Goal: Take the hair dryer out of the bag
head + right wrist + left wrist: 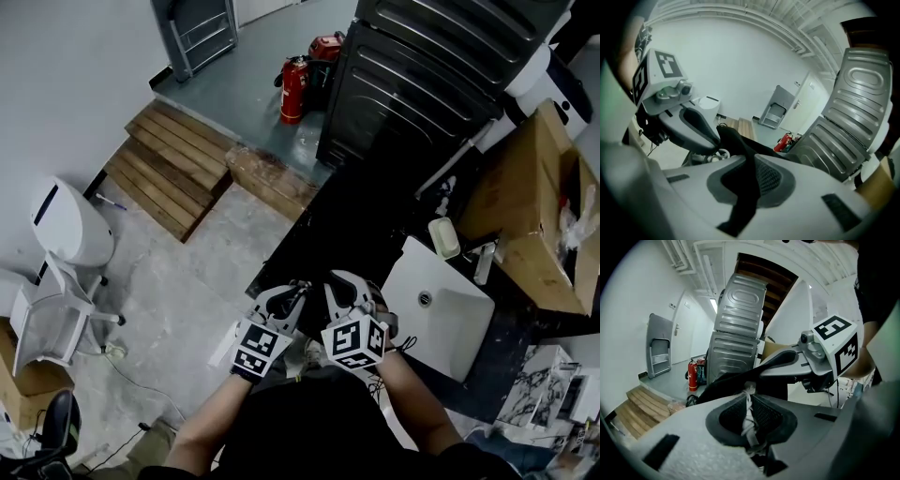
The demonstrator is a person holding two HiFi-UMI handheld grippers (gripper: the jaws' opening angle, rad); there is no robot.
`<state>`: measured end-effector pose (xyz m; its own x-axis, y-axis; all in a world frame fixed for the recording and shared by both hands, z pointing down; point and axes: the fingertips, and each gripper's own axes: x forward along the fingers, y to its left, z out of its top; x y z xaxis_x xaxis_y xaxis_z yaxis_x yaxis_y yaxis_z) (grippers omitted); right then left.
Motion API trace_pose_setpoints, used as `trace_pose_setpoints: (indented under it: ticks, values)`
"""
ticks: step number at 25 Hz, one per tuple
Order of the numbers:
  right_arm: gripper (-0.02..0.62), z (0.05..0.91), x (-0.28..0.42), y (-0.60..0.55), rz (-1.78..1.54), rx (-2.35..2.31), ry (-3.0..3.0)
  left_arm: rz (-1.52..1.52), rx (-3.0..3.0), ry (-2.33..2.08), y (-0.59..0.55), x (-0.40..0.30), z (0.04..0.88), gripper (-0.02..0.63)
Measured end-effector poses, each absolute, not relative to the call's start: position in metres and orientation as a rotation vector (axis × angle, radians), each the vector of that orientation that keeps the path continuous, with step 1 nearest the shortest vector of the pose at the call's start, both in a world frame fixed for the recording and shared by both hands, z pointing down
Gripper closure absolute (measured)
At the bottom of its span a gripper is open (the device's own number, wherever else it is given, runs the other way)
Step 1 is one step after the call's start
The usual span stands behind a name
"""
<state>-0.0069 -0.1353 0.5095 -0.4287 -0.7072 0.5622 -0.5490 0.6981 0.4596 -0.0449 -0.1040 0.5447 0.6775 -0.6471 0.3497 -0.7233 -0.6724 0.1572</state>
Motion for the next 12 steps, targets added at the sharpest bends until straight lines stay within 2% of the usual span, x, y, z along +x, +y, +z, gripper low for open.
trace_pose_setpoints:
  ticks: [10,12]
  values:
    - [0.565,0.496,-0.005,-0.145,-0.242,0.986,-2.173,0.505,2.658,-1.129,-0.135,-0.033,0.543,0.570]
    - [0.565,0.496,-0.005,-0.147,-0.241,0.989,-2.175,0.560,2.644,-1.101,-0.139,-0.029,0.551,0.484]
